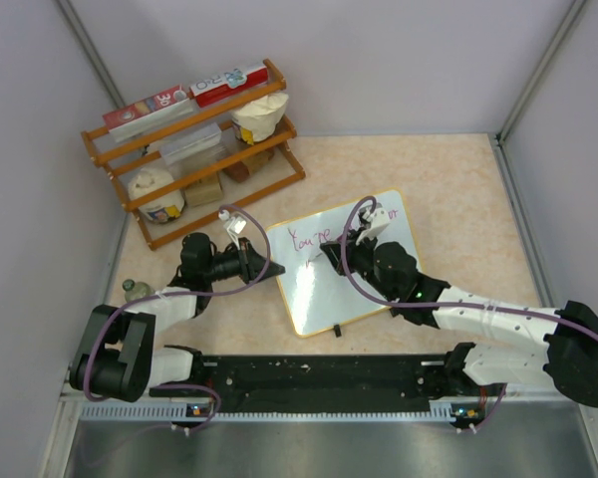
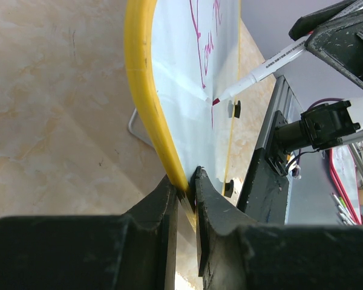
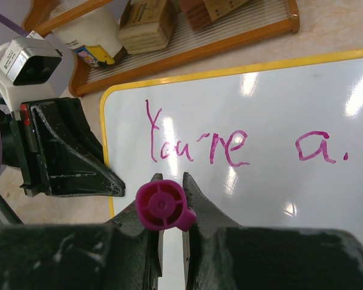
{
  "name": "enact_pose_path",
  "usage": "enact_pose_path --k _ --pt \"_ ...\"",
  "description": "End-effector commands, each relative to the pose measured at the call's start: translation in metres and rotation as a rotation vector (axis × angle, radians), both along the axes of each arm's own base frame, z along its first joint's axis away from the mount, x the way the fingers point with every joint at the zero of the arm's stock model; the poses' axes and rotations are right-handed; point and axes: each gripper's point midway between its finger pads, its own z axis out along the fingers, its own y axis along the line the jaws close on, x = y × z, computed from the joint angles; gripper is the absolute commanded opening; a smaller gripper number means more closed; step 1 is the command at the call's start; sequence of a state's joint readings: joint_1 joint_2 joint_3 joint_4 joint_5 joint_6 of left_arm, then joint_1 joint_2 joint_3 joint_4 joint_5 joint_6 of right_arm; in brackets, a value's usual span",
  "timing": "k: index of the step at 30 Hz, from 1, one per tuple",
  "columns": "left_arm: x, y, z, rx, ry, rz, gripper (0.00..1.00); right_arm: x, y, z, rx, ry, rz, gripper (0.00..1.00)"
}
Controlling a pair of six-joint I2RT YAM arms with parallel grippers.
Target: Write a sentence on the whiteboard
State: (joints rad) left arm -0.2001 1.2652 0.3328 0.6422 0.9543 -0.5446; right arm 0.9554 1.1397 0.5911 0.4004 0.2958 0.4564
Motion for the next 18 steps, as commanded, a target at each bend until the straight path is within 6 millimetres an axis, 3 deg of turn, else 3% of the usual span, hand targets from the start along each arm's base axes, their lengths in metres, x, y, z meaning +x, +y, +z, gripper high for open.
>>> enact_pose_path --k 1,18 --pt "0.011 0.003 0.004 0.033 -0.115 0.027 0.0 0.01 -0.001 0.018 0.013 -0.036 -0.056 0.0" --pt "0.011 0.003 0.004 0.033 -0.115 0.027 0.0 -0.003 -0.009 -0.014 -0.03 0.026 -0.026 0.0"
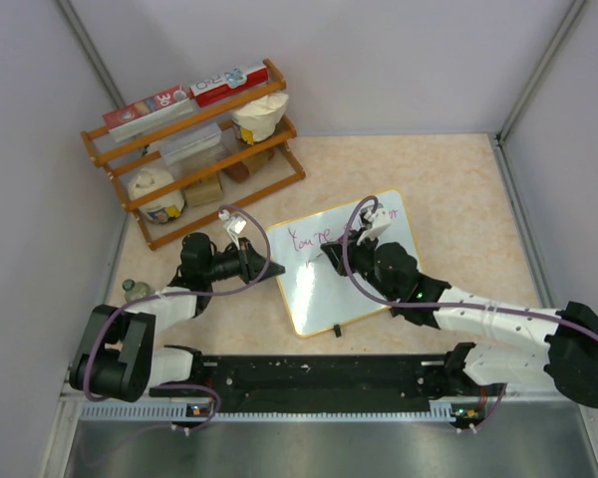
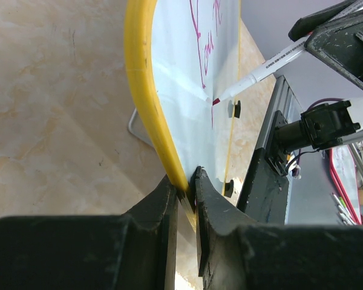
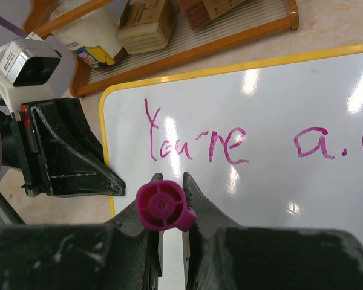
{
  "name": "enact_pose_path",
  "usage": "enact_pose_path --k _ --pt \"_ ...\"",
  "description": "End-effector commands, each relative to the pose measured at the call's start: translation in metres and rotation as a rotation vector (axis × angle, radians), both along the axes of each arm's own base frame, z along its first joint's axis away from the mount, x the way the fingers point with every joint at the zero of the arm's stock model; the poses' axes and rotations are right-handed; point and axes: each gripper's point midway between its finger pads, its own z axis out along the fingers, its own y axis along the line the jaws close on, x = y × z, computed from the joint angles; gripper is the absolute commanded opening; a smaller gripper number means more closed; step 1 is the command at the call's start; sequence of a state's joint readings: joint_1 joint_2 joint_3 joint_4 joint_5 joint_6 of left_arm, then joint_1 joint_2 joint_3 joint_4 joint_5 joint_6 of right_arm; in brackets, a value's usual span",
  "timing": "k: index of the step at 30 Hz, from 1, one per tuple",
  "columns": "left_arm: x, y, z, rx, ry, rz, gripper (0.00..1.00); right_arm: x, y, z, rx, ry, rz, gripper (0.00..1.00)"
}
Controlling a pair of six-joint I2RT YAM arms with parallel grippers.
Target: Write a sentence on the whiteboard
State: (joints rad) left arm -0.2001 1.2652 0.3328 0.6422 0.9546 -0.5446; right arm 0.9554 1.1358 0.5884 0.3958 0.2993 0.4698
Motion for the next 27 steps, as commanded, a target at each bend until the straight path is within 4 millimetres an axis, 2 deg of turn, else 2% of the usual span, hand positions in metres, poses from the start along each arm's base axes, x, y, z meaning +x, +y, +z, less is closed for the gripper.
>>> enact_pose_path --k 1,10,14,17,20,21,27 --pt "0.011 0.003 0.004 0.034 -0.115 0.027 0.0 -0.004 -0.008 -0.017 -0.04 0.021 -0.014 0.0" --pt "0.011 0.003 0.004 0.035 -0.119 0.028 0.0 -0.01 -0.012 -0.031 -0.046 0.049 -0.007 0.0" --pt "0.011 0.003 0.004 0.033 -0.116 0.027 0.0 -0.011 -0.013 -0.028 -0.039 0.04 -0.006 0.0" --pt "0.011 0.003 0.004 0.034 -0.115 0.029 0.0 -0.011 -0.013 -0.017 -0.011 0.02 -0.003 0.0" --pt "0.011 0.003 0.004 0.033 -0.115 0.027 0.0 -0.013 -0.019 0.0 0.022 -0.015 -0.01 0.0" --pt "0.011 0.004 0.004 0.035 -0.116 0.03 0.0 -0.014 -0.021 0.011 0.045 -0.032 -0.014 0.0" --pt "0.011 0.003 0.004 0.034 -0.116 0.028 0.0 -0.011 -0.029 0.035 0.06 -0.082 -0.043 0.0"
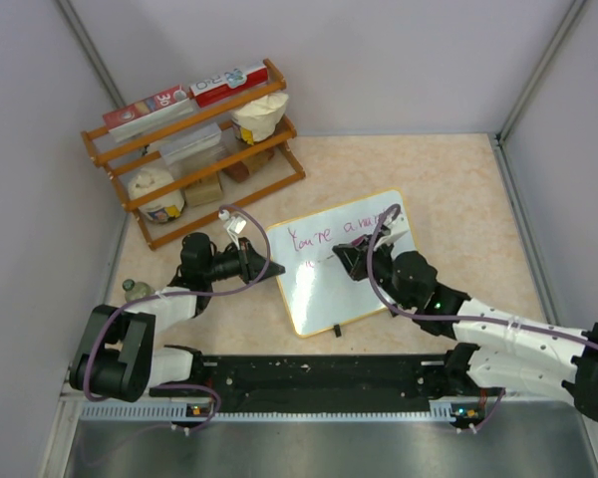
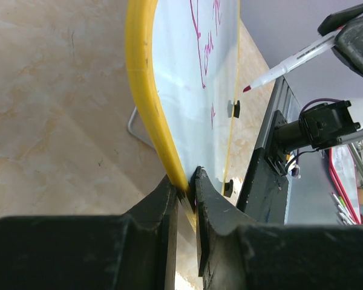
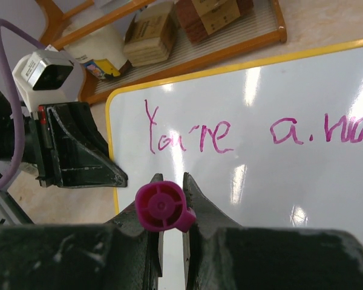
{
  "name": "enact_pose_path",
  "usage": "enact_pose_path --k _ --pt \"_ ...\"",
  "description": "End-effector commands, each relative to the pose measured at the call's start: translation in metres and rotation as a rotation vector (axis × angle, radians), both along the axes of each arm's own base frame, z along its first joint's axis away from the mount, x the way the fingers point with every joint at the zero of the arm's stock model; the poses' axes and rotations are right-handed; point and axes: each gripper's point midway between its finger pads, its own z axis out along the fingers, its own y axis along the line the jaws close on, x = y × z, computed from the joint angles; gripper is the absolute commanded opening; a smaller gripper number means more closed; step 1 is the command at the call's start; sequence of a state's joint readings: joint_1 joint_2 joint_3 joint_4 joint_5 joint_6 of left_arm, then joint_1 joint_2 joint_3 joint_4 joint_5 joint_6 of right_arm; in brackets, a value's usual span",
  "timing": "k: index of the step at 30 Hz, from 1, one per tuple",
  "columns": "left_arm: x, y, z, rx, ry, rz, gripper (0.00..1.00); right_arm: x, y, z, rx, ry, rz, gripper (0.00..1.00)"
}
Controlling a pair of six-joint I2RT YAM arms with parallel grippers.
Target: Write a sentence on the whiteboard
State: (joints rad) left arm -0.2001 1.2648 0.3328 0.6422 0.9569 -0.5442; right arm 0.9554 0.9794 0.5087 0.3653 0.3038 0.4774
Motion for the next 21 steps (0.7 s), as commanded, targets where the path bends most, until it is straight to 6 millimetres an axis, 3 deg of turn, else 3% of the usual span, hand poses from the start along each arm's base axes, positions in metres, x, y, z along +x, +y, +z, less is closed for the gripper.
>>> enact_pose_path --k 1,9,21 --pt "0.011 0.004 0.003 0.036 -0.113 0.032 0.0 0.007 -0.007 0.024 0.001 -0.062 -0.049 0.0" --pt "0.011 0.004 0.004 0.035 -0.116 0.032 0.0 0.018 0.006 0.026 -0.031 -0.066 -0.05 0.0" --pt "0.011 0.003 0.003 0.035 -0.113 0.029 0.0 0.02 0.018 0.027 -0.016 -0.061 -0.019 0.0"
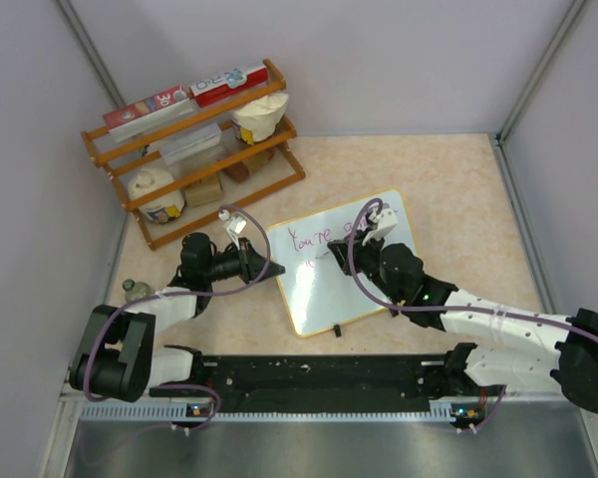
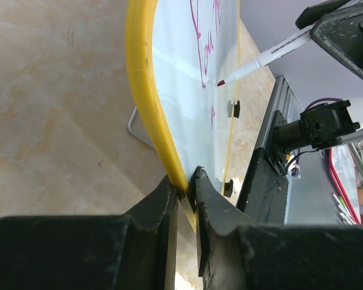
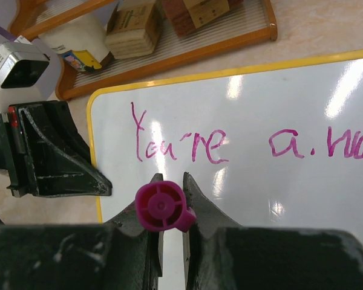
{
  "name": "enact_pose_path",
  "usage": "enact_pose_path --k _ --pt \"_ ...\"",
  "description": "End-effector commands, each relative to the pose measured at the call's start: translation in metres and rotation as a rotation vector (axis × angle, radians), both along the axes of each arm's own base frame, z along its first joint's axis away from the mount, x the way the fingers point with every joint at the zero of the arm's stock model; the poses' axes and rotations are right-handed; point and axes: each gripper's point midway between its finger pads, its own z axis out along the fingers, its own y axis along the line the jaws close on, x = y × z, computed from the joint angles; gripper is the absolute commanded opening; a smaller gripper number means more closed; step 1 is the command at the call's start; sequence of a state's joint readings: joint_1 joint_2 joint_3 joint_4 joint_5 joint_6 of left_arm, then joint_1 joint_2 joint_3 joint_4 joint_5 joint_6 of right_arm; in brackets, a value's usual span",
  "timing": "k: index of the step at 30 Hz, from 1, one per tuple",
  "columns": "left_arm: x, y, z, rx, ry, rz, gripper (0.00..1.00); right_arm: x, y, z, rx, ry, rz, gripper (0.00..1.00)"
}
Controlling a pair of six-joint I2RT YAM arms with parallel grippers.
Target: Write a sentence on the whiteboard
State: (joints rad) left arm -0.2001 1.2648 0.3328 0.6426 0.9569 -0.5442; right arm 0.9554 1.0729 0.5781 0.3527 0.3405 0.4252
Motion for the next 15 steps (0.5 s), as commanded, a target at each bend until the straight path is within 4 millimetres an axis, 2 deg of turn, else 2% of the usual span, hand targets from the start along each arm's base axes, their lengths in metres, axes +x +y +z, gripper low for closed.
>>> enact_pose_path --k 1,15 --pt "0.012 0.004 0.004 0.035 -0.117 0.031 0.0 0.004 0.012 0.027 0.053 -0.043 0.016 0.0" --pt "0.012 0.004 0.004 0.035 -0.115 0.031 0.0 -0.002 0.016 0.005 0.02 0.013 0.048 0.0"
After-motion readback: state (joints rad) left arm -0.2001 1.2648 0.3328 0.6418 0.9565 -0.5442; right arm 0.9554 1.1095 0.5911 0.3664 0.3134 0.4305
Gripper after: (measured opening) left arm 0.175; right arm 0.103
